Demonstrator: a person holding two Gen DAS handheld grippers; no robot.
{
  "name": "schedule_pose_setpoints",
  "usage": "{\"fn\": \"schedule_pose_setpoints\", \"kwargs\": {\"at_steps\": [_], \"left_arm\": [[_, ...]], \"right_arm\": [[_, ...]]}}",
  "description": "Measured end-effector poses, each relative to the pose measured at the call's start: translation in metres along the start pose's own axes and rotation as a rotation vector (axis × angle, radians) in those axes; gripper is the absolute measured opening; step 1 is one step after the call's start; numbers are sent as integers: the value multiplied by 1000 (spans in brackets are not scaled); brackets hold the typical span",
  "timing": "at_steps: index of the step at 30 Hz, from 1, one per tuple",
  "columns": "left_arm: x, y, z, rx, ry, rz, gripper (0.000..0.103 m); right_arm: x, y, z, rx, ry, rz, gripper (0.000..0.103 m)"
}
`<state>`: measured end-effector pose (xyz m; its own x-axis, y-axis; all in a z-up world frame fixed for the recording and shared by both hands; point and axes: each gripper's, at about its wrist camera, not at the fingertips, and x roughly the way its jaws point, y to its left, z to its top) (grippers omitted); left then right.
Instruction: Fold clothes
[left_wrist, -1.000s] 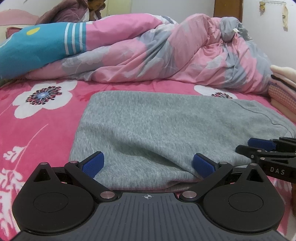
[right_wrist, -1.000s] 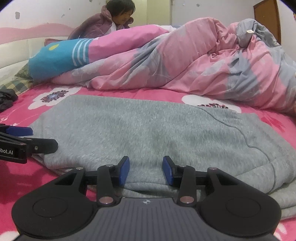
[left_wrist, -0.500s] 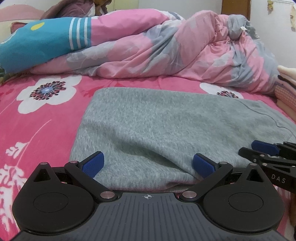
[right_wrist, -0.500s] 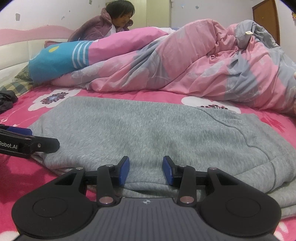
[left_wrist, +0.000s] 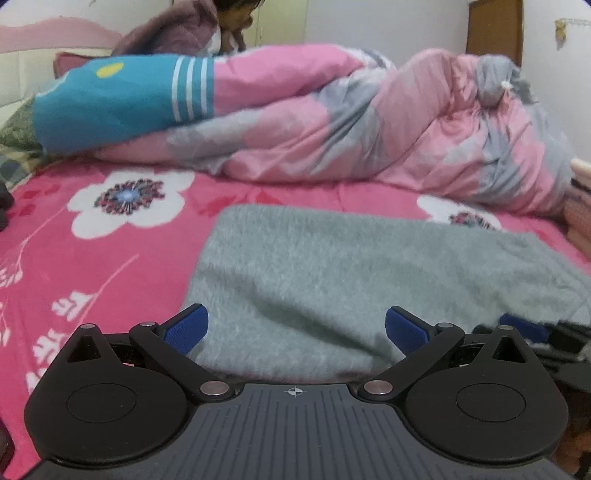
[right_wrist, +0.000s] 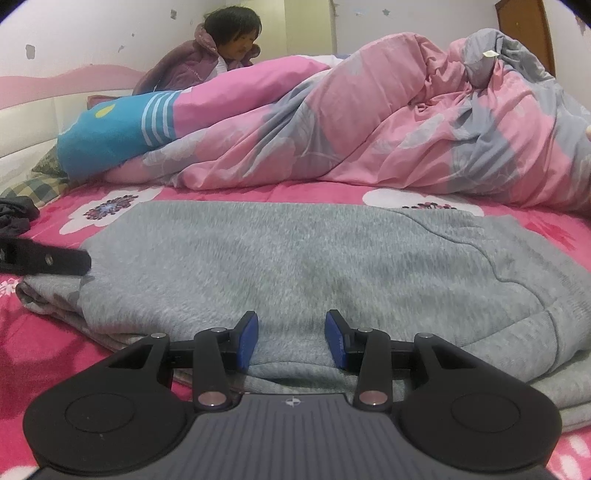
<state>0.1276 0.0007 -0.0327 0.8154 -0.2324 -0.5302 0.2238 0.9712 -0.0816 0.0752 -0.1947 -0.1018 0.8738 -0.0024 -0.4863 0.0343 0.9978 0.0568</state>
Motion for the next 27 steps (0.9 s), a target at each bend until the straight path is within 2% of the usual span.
{"fn": "schedule_pose_setpoints", "kwargs": {"at_steps": [6, 10, 16, 23, 27], "left_arm": [[-24, -18, 2, -42, 25, -10, 103], [-42, -24, 2, -62, 50, 15, 103], [-65, -14, -8, -237, 48, -31, 103], [-67, -22, -3, -179, 72, 39, 103], [-78, -11, 4, -182, 55, 46, 103]], "right_arm": [[0, -4, 0, 22, -6, 15, 43], [-1, -4, 0, 23, -8, 16, 43], [-2, -6, -1, 30, -13, 19, 42], [-2, -7, -1, 39, -12, 23, 42], [-2, -8, -1, 46, -12, 27, 42]]}}
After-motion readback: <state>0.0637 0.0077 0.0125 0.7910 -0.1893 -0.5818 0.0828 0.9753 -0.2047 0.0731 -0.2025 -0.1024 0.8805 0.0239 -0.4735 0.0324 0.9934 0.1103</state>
